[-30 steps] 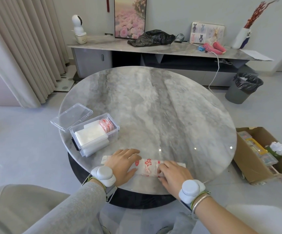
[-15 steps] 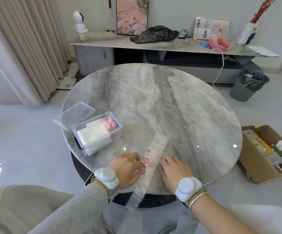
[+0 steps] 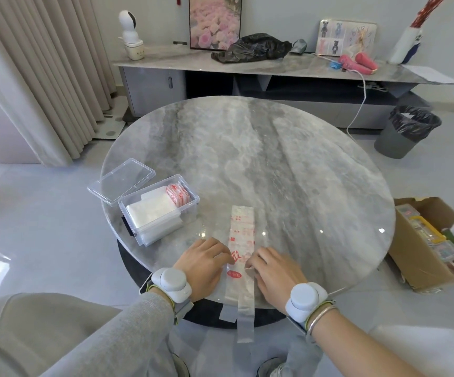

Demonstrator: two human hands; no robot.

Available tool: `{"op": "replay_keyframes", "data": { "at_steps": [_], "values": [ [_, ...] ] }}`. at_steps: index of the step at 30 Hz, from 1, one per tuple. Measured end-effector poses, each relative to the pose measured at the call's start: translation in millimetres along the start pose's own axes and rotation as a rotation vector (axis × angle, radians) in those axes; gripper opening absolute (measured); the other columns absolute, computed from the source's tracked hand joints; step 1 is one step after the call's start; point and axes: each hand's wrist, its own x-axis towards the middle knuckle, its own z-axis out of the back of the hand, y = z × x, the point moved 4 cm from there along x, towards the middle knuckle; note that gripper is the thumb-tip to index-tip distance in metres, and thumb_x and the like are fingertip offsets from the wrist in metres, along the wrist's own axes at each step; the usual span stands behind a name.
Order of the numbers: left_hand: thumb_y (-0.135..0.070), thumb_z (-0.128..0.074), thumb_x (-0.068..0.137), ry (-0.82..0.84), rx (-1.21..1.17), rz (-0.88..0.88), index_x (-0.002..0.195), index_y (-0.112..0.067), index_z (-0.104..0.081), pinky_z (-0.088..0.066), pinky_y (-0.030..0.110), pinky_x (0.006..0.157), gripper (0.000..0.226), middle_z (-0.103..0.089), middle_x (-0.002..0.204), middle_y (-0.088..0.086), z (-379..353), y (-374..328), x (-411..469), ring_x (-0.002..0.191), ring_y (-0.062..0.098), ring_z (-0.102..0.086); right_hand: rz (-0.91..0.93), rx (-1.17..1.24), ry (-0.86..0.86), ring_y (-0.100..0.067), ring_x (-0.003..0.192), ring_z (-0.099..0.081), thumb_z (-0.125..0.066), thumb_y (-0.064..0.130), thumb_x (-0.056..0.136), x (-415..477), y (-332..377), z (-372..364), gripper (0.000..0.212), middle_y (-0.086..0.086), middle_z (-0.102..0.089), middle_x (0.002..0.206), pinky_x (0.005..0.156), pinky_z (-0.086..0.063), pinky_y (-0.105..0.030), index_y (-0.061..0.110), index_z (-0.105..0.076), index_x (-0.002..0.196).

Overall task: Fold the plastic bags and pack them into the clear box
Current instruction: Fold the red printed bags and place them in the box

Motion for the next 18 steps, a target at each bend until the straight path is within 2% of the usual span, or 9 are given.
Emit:
{"op": "replay_keyframes", "data": {
  "at_steps": [3, 5, 8, 11, 14, 18],
  "values": [
    [-0.014, -0.072, 0.073, 0.017, 0.023, -0.008, 0.103, -0.030, -0.070, -0.048, 0.027, 0.084, 0.034, -0.066, 0.109, -0.012, -0.2, -1.4, -1.8, 0.103, 0.012, -0.059, 0.066, 0.002, -0.010, -0.014, 0.074, -0.058, -0.076, 0.021, 0.074, -6.2, 8.9, 0.1, 0.015, 0.007, -0.060, 0.088, 0.050, -0.047, -0.023, 0.022, -0.066, 0.085],
    [-0.015, -0.068, 0.074, 0.037, 0.011, -0.007, 0.106, -0.030, -0.069, -0.047, 0.028, 0.086, 0.035, -0.065, 0.113, -0.011, 1.9, -2.4, -5.2, 0.106, 0.013, -0.058, 0.071, 0.020, -0.002, -0.015, 0.076, -0.059, -0.078, 0.022, 0.074, -10.6, 10.8, -0.8, 0.017, 0.006, -0.060, 0.090, 0.052, -0.050, -0.026, 0.021, -0.066, 0.086],
    [-0.019, -0.056, 0.072, 0.088, -0.052, -0.031, 0.113, -0.028, -0.065, -0.045, 0.032, 0.095, 0.043, -0.060, 0.123, -0.007, 7.3, -8.3, -11.7, 0.116, 0.016, -0.053, 0.084, 0.038, 0.009, -0.015, 0.077, -0.060, -0.079, 0.011, 0.066, -19.1, 11.4, -3.1, 0.026, 0.006, -0.060, 0.091, 0.052, -0.050, -0.025, 0.022, -0.065, 0.086],
    [-0.027, -0.055, 0.066, 0.174, -0.085, -0.081, 0.123, -0.025, -0.058, -0.036, 0.032, 0.104, 0.058, -0.053, 0.130, -0.004, 4.4, -16.2, -18.1, 0.124, 0.017, -0.046, 0.064, 0.084, 0.020, -0.016, 0.080, -0.059, -0.076, 0.003, 0.064, -23.1, 7.2, -6.2, 0.033, 0.007, -0.060, 0.095, 0.055, -0.049, -0.023, 0.023, -0.065, 0.088],
    [-0.033, -0.060, 0.061, 0.240, -0.059, -0.101, 0.126, -0.022, -0.051, -0.038, 0.034, 0.101, 0.066, -0.048, 0.132, -0.002, -8.0, -22.4, -25.5, 0.122, 0.019, -0.046, 0.020, 0.129, 0.061, -0.017, 0.093, -0.056, -0.064, 0.002, 0.076, -26.0, 4.8, -7.7, 0.030, 0.007, -0.058, 0.106, 0.066, -0.045, -0.023, 0.020, -0.065, 0.099],
    [-0.032, -0.067, 0.065, 0.168, 0.058, -0.079, 0.122, -0.023, -0.047, -0.046, 0.034, 0.096, 0.061, -0.051, 0.127, -0.001, -18.3, -21.8, -22.5, 0.115, 0.022, -0.051, 0.018, 0.168, 0.054, -0.016, 0.108, -0.048, -0.053, 0.006, 0.088, -24.0, 1.7, -5.2, 0.029, 0.007, -0.054, 0.118, 0.080, -0.041, -0.022, 0.019, -0.064, 0.111]
  ]
}}
